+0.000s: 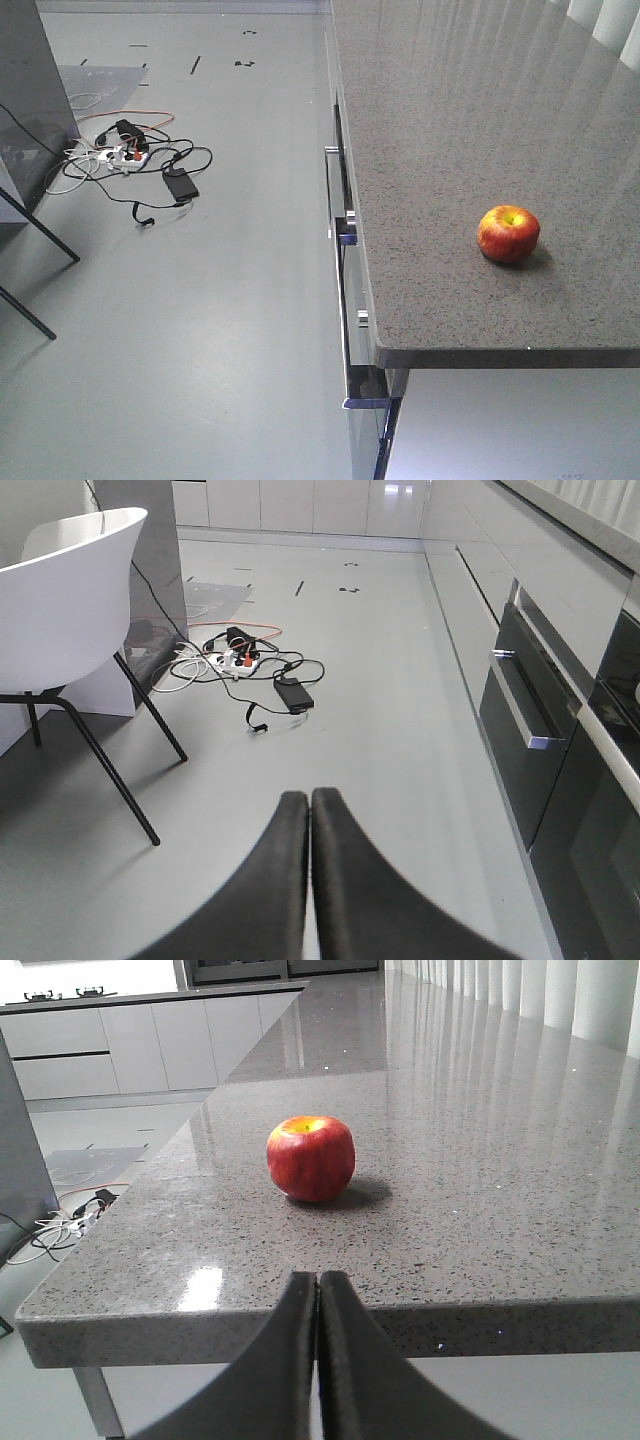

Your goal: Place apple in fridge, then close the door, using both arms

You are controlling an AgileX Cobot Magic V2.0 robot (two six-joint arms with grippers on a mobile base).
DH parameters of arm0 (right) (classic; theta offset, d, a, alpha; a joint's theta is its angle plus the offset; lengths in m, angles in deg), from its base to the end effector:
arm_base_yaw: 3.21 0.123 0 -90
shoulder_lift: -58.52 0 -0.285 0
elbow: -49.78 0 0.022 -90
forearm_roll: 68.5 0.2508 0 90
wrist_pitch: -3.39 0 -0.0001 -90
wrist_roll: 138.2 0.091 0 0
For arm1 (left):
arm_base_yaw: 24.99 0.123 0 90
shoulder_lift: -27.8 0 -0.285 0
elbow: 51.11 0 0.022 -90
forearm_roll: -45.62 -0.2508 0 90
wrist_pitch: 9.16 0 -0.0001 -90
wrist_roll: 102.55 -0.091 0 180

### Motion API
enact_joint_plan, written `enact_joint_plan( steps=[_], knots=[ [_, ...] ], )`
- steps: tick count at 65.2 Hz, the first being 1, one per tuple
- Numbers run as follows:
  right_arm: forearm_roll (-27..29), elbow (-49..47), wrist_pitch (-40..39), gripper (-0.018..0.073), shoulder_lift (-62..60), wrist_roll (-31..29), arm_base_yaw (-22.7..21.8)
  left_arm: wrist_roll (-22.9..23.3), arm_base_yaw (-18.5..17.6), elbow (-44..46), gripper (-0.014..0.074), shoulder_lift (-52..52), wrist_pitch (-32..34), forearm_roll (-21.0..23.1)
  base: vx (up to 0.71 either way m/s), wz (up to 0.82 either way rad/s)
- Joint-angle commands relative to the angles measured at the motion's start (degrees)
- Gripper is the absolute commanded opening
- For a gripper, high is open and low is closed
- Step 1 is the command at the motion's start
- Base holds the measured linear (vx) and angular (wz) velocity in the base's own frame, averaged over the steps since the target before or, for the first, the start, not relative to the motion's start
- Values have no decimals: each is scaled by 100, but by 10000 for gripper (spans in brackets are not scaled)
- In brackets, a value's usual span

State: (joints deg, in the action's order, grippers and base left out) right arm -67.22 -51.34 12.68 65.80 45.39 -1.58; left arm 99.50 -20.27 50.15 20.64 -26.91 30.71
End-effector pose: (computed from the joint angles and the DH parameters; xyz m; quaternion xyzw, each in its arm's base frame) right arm 0.0566 0.0019 0.1891 0.0196 0.7397 0.0394 0.6716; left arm 0.0534 0.0116 0.1778 -0.1097 0.7751 0.0139 0.6220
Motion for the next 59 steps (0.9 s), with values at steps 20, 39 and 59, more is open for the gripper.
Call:
enact_joint_plan(
  steps=[20,39,59],
  knots=[
    [-16,53,-431,-2,-44,-23,-36,26,-32,-88,-8,93,362,-16,0,0],
    [-16,53,-431,-2,-44,-23,-36,26,-32,-88,-8,93,362,-16,0,0],
    [-16,53,-431,-2,-44,-23,-36,26,-32,-88,-8,93,362,-16,0,0]
  ],
)
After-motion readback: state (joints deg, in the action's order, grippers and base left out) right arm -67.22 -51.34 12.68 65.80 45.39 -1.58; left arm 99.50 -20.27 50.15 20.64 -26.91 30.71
